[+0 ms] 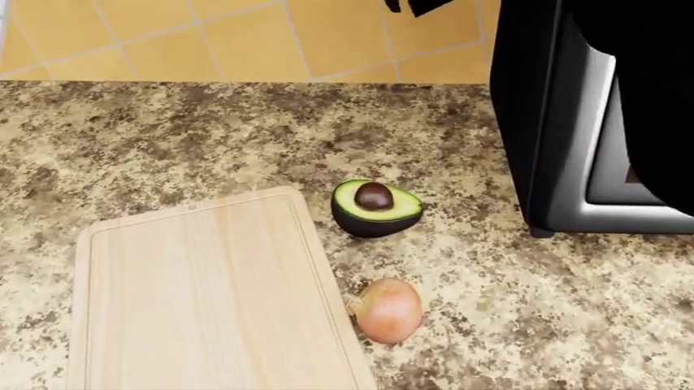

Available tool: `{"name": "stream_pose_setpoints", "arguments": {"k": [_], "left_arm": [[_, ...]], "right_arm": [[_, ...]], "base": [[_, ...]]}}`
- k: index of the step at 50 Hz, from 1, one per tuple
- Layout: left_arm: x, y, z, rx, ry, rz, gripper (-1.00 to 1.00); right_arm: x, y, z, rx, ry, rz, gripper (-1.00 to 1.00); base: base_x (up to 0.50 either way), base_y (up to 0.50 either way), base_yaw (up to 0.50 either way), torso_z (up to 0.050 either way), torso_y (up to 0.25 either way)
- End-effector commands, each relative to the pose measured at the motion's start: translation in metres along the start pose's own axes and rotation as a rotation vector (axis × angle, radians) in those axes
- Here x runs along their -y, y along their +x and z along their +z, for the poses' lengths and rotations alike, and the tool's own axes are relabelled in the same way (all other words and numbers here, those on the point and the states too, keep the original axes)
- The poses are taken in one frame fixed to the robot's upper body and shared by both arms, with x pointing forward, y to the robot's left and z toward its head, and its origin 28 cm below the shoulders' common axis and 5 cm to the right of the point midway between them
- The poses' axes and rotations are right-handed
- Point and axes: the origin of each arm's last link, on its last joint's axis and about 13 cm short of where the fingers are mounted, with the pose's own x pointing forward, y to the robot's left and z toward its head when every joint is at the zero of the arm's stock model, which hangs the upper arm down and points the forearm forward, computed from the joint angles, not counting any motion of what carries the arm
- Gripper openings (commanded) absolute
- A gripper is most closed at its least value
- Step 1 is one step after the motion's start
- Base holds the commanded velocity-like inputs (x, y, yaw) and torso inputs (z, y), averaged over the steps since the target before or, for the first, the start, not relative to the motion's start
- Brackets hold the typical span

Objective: Place the avocado, onion, tomato and bell pepper on the cutting board.

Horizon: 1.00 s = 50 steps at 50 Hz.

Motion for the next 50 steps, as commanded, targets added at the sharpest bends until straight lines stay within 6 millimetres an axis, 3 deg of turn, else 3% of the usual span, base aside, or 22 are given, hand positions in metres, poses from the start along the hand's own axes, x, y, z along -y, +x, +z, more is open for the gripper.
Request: {"name": "stream_pose_setpoints", "arguments": {"k": [1,7,14,22,33,39,50], "left_arm": [[0.0,0.0,0.0,-0.003,-0.001,-0.002,1.0],[0.001,-0.001,0.001,-0.002,-0.006,-0.006,1.0],[0.001,-0.001,-0.002,-0.009,-0.006,-0.004,1.0],[0.0,0.0,0.002,-0.004,-0.007,-0.003,1.0],[0.0,0.0,0.002,-0.006,-0.003,-0.008,1.0],[0.001,0.001,0.001,-0.012,0.001,-0.017,1.0],[0.003,0.0,0.001,-0.009,-0.004,-0.032,1.0]], "right_arm": [[-0.006,-0.004,0.005,0.045,-0.095,0.125,1.0],[-0.004,-0.005,0.011,0.04,-0.123,0.213,1.0],[0.001,-0.006,0.012,-0.013,-0.275,0.302,1.0],[0.004,0.0,0.016,-0.087,-0.418,0.422,1.0],[-0.003,0.005,0.019,-0.128,-0.487,0.638,1.0],[0.004,0.014,0.025,-0.159,-0.567,0.735,1.0],[0.008,0.014,0.036,-0.331,-0.651,0.94,1.0]], "base": [[0.0,0.0,0.0,0.0,0.0],[0.0,0.0,0.0,0.0,0.0],[0.0,0.0,0.0,0.0,0.0],[0.0,0.0,0.0,0.0,0.0],[0.0,0.0,0.0,0.0,0.0],[0.0,0.0,0.0,0.0,0.0],[0.0,0.0,0.0,0.0,0.0]]}}
